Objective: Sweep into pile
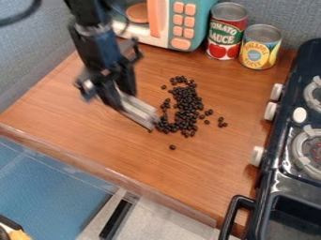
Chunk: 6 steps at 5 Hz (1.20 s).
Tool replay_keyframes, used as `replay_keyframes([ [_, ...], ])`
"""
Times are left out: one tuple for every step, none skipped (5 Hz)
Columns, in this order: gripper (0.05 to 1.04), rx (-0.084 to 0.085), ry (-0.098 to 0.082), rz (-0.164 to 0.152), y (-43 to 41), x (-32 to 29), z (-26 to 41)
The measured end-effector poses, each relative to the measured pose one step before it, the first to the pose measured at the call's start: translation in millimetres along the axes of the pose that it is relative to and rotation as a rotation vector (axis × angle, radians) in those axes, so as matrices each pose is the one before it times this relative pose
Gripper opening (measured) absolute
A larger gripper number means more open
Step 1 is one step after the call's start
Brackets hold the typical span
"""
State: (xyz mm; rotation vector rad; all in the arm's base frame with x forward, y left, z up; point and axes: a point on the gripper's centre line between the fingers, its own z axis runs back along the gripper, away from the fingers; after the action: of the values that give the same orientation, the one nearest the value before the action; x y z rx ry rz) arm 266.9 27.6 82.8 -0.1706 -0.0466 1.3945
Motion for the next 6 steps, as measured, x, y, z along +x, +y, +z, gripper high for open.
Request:
replay_keyframes([
  [0.347,0.01,-0.0193,0.0853,-2.59,-37.07,-11.7],
  [0.347,0.0135,0.0275,0.086,-0.41,-18.22,-18.37],
  [0.347,-0.0207,0.0104,0.0994,-1.7,-16.78,-12.17],
  [0.347,-0.0607,0.0439,0.1348,2.96,-2.16,-15.56],
  [0.347,-0.031,0.02,0.129,-0.86,2.31,-3.28],
  [0.347,0.0043,0.0001,0.0531,0.62,0.77,-0.1],
])
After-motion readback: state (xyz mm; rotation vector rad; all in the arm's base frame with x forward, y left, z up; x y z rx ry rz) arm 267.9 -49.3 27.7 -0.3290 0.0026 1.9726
